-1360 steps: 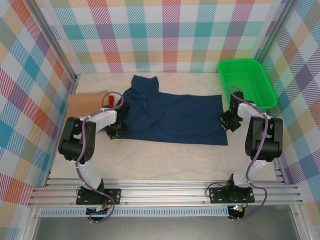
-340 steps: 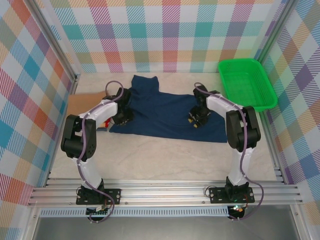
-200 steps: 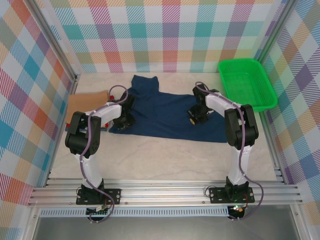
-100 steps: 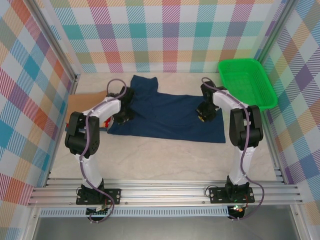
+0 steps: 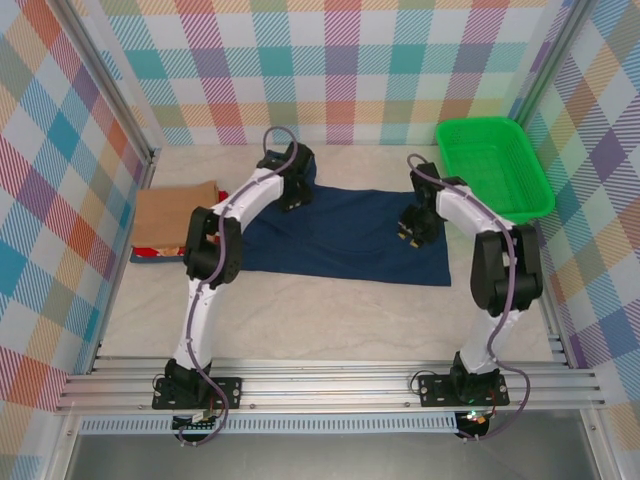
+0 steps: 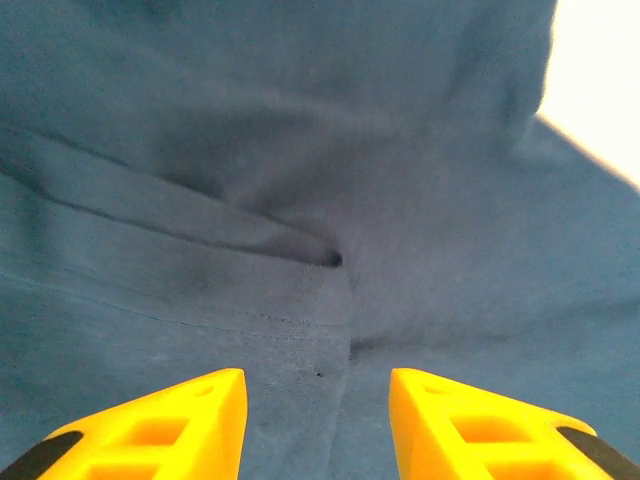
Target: Fold and stack the t-shirts
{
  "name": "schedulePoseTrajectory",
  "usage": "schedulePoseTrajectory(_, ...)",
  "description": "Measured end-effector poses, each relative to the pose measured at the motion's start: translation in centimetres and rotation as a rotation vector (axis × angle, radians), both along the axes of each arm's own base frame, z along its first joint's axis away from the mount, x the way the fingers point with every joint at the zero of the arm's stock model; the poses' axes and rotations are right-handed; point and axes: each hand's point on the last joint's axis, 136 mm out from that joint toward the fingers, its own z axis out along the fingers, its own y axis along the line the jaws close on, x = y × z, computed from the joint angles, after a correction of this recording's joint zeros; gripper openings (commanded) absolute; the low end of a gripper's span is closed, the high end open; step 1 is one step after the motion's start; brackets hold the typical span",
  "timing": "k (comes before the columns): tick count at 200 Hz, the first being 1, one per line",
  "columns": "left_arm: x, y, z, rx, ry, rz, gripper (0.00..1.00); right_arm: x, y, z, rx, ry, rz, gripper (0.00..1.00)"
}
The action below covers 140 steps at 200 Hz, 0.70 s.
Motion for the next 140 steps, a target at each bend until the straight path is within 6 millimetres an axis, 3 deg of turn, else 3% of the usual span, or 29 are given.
schedulePoseTrajectory(21,-0.4,-0.4,-2.2,0.016,0.039,-0.01,0.42,-3.0,-0.2,-0.5,0.018,0.038,0.001,0.27)
schedulePoseTrajectory(47,-0.1,-0.3,-2.3,0.027,0.032,-0.009,0.41,-5.3,-0.5,-1.9,0.02,0.096,0.003,0.27)
schedulePoseTrajectory(107,1.7,-0.2,-0.8,0.054,-0.044,-0.008,0.38,-6.5,-0.5,-2.9,0.031,0.117,0.005,0.27)
schedulePoseTrajectory(140,3.3,-0.6,-0.4,0.054,-0.084,-0.007,0.27,-6.8,-0.4,-3.1,0.033,0.126,0.007,0.27)
